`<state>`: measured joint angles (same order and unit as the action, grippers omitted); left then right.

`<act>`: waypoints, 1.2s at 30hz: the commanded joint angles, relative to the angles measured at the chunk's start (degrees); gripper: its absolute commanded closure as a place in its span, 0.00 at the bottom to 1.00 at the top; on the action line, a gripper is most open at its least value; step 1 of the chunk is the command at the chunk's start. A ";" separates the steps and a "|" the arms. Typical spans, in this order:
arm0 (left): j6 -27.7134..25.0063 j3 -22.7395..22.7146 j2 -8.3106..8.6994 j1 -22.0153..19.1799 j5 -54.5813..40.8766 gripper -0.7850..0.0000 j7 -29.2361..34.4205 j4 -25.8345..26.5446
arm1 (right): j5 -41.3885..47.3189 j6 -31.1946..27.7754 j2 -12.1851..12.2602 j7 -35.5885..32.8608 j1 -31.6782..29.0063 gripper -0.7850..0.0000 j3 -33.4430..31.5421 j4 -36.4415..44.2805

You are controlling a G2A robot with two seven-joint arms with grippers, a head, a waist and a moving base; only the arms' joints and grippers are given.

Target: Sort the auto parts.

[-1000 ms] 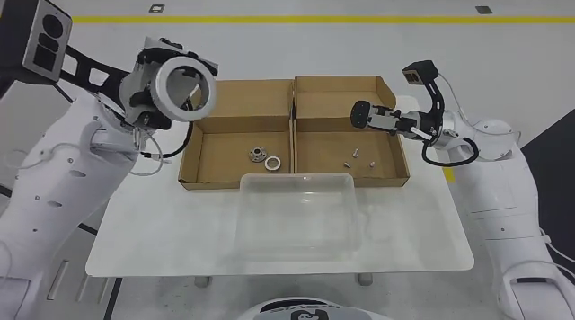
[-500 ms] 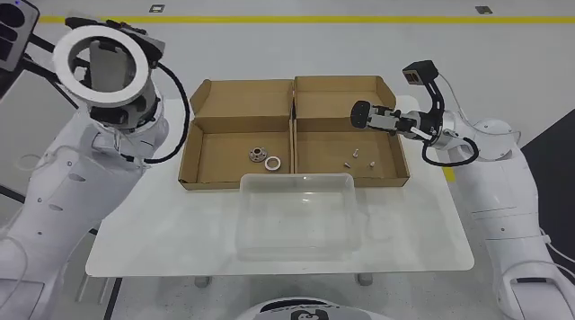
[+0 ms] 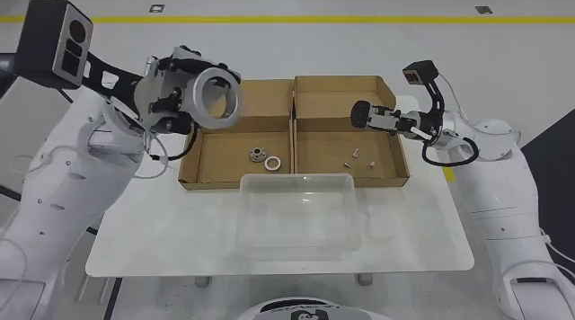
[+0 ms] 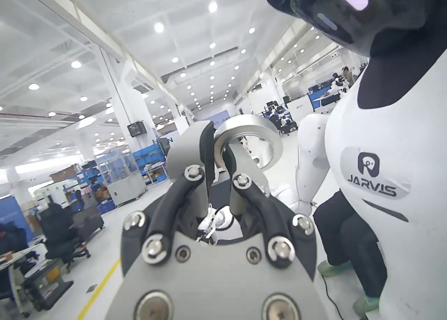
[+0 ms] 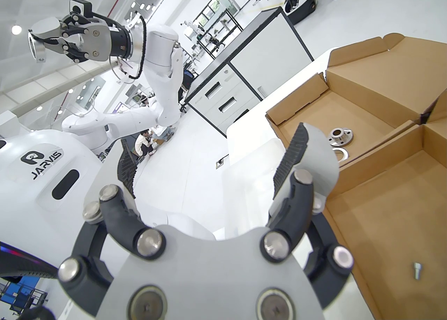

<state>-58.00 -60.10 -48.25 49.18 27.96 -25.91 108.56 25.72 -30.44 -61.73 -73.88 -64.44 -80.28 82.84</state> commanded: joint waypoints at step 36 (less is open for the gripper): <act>0.00 -1.12 -3.62 1.01 -4.30 1.00 -3.78 0.36 | 0.00 0.00 0.00 0.00 0.00 0.00 0.00 0.00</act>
<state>-58.00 -61.10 -51.75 50.10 23.97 -29.12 108.81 25.72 -30.44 -61.73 -73.88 -64.44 -80.28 82.84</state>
